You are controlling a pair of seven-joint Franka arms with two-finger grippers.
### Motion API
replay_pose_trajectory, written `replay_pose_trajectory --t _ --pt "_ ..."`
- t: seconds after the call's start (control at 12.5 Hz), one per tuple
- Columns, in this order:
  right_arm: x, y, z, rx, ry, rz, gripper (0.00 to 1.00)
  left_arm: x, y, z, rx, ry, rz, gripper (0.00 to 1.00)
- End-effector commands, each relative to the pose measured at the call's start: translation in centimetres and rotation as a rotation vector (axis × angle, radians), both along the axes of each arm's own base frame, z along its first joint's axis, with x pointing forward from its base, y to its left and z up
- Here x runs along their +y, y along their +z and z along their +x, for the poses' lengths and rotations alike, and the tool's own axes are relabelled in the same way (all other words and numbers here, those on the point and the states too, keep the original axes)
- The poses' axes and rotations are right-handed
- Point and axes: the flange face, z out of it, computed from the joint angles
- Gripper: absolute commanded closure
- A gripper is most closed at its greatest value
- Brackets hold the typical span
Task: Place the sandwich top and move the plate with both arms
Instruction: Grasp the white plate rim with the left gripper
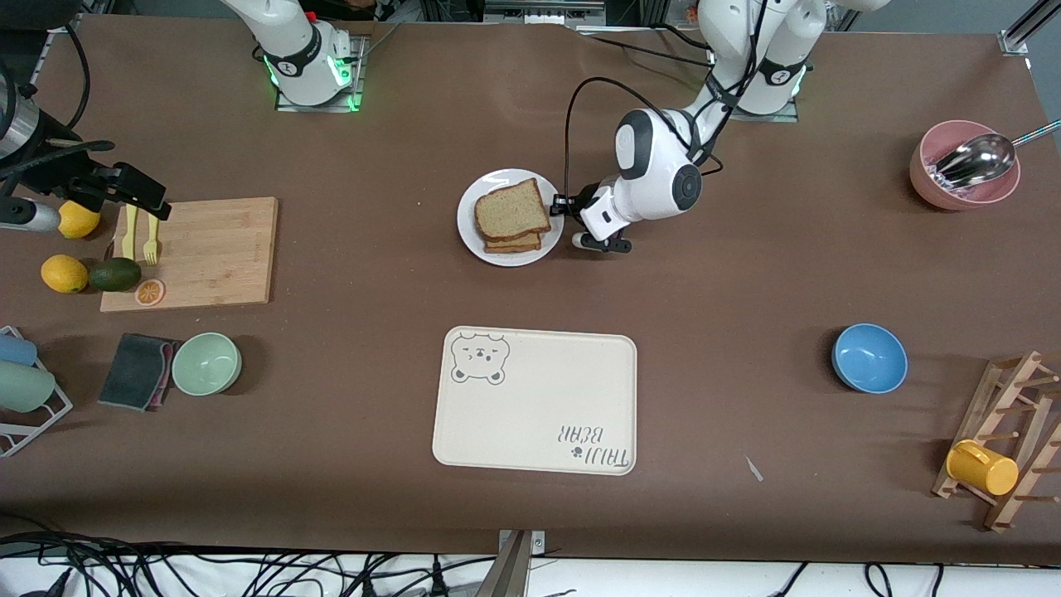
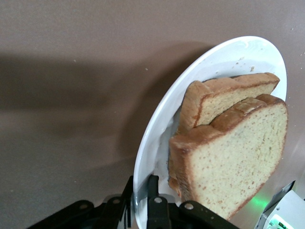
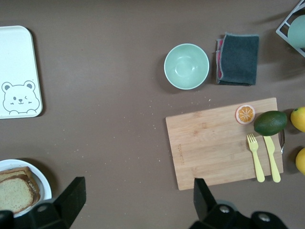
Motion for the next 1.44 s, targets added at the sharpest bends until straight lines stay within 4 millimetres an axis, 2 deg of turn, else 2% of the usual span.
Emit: replay_pose_trajectory --t 0.0,0.24,0.56,0.8,1.12,1.2,1.36 --pt "0.1 0.6 0.6 -0.005 0.016 -0.003 0.0 0.0 -1.4 -0.4 0.014 0.006 -0.003 1.0" --pt "0.0 0.5 0.5 0.004 0.014 -0.001 0.0 0.2 -1.1 -0.1 0.034 -0.022 -0.037 1.0" --pt "1.4 0.6 0.5 0.0 0.024 -0.003 0.0 0.8 -1.1 0.3 0.044 -0.021 -0.104 1.0" --pt "2.5 0.8 0.5 -0.007 0.048 -0.028 0.0 2.0 -0.9 1.2 0.046 -0.033 -0.154 1.0" --pt "2.4 0.8 0.5 -0.009 0.047 -0.031 0.0 3.3 -0.8 2.3 0.046 -0.023 -0.238 1.0" --pt "2.4 0.8 0.5 -0.009 0.048 -0.031 0.0 2.9 -0.3 2.7 0.034 -0.033 -0.259 1.0" --pt "2.4 0.8 0.5 -0.008 0.048 -0.031 0.0 3.7 0.4 4.0 0.044 -0.019 -0.327 1.0"
